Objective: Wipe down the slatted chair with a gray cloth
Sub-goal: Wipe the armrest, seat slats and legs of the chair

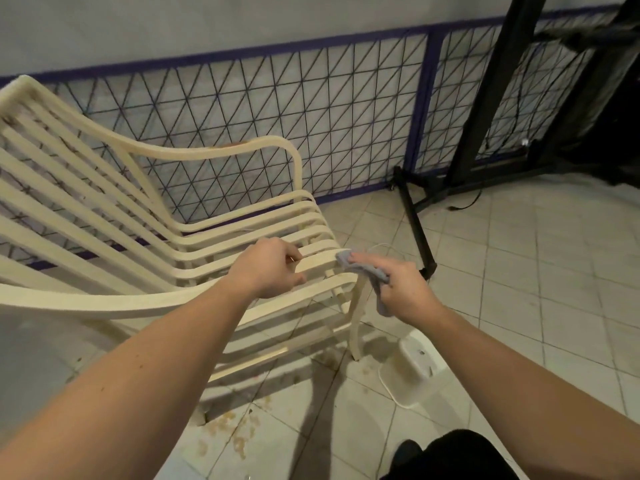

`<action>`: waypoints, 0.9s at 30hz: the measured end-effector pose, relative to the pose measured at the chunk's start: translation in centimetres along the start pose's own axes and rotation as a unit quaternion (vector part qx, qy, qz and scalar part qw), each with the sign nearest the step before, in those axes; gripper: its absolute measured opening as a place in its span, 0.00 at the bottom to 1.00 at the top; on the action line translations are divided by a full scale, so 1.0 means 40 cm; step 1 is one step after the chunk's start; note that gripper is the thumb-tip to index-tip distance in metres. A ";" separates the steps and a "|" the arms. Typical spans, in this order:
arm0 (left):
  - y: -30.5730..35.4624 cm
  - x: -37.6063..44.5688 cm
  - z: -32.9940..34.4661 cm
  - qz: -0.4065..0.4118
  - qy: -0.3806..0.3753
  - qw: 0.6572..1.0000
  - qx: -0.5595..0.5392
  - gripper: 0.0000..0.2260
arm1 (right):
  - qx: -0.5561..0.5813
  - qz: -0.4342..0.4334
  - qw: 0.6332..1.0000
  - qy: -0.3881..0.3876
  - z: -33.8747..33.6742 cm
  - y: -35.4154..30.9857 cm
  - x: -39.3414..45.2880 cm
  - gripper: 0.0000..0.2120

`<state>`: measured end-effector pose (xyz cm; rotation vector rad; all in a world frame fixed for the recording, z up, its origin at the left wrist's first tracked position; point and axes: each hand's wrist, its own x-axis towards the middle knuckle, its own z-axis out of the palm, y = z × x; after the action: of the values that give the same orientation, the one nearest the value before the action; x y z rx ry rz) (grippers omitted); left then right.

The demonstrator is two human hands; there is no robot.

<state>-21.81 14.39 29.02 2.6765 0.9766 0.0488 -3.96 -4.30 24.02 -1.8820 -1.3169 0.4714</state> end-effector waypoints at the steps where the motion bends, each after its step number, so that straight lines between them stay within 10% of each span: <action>1: 0.001 -0.002 0.001 -0.002 0.002 1.000 0.000 0.21 | 0.001 0.038 0.999 0.030 -0.014 0.017 0.004 0.28; 8: 0.012 -0.017 -0.005 -0.011 0.011 1.000 -0.011 0.16 | 0.070 0.140 0.984 0.086 -0.042 0.007 0.076 0.22; 11: 0.018 -0.012 -0.006 -0.018 0.009 1.000 -0.008 0.15 | 0.051 0.082 0.995 0.001 0.036 -0.068 0.069 0.23; 15: 0.023 -0.005 -0.007 -0.031 -0.003 0.999 -0.015 0.19 | -0.005 0.003 0.997 0.071 0.131 -0.053 0.062 0.20; 21: 0.031 -0.010 -0.007 -0.023 -0.005 0.999 -0.021 0.12 | 0.298 0.256 0.916 0.086 0.133 0.033 0.058 0.22; 27: 0.032 -0.019 0.001 -0.015 0.010 1.000 -0.003 0.14 | 0.325 0.415 0.850 -0.003 0.103 0.095 0.023 0.34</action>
<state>-21.59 12.98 29.39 2.6600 1.0207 0.0731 -4.03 -2.51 18.64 -1.7400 -0.1797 1.1860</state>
